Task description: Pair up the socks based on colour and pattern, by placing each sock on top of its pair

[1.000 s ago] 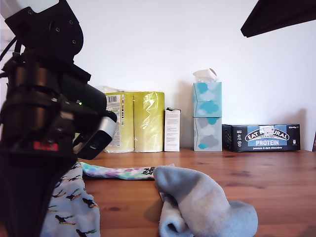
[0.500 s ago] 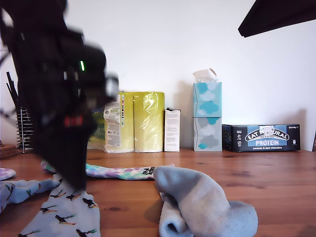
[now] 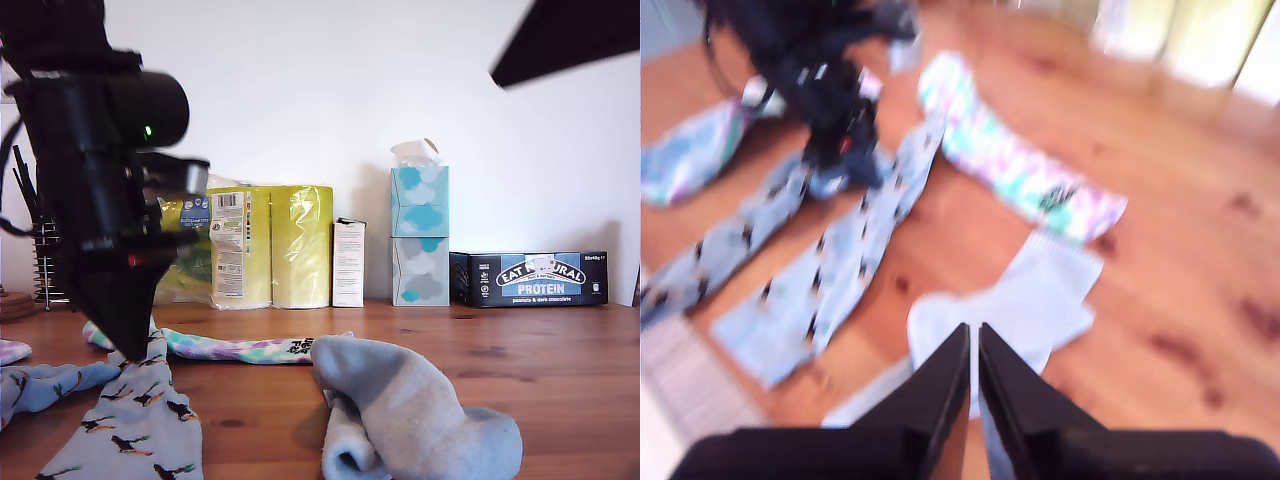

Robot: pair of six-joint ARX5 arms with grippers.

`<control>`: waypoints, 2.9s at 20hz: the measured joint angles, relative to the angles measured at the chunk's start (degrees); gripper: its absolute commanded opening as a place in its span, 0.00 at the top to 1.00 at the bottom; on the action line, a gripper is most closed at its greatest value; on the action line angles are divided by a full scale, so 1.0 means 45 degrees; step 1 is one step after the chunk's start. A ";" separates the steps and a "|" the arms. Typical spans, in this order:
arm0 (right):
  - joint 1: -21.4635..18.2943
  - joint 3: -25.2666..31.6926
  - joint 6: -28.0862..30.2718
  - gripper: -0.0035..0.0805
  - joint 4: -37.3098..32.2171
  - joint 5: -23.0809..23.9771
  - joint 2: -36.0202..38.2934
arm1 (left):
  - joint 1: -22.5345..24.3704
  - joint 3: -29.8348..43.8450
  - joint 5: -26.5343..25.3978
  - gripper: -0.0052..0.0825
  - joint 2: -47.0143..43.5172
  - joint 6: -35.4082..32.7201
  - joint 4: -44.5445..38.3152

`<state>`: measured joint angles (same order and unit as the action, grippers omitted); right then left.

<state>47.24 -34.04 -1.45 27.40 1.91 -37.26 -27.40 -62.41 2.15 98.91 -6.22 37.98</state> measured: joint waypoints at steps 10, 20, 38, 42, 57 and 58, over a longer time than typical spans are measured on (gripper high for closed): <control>0.0000 -0.6091 -0.1005 0.97 0.8621 -0.1073 0.0282 | 0.0024 -0.0063 0.0063 0.96 0.1073 0.0024 -0.0646; 0.0000 -0.8684 -0.0665 0.97 1.0856 -0.1297 -0.0194 | -0.1360 -0.0034 0.1948 0.96 0.1243 0.0996 -0.2871; 0.0000 -0.8684 -0.0413 0.97 1.0880 -0.1307 -0.0355 | -0.1515 -0.0767 0.1817 0.88 -0.0937 0.1758 0.0777; 0.0000 -0.8684 -0.0180 0.97 1.0875 -0.1307 -0.0359 | -0.1015 -0.0918 -0.0772 0.47 -0.1141 0.3220 0.3050; 0.0000 -0.8684 0.1015 0.97 1.0156 -0.1302 -0.0442 | 0.0447 -0.0223 -0.1855 0.37 -0.0068 0.5343 0.5115; 0.0000 -0.8684 0.1015 0.97 1.0122 -0.1297 -0.0442 | 0.0452 -0.0223 -0.1855 0.37 -0.0058 0.5343 0.5017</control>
<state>47.24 -73.12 3.11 72.95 -3.92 -39.24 -25.36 -63.42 -6.20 98.65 17.82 60.55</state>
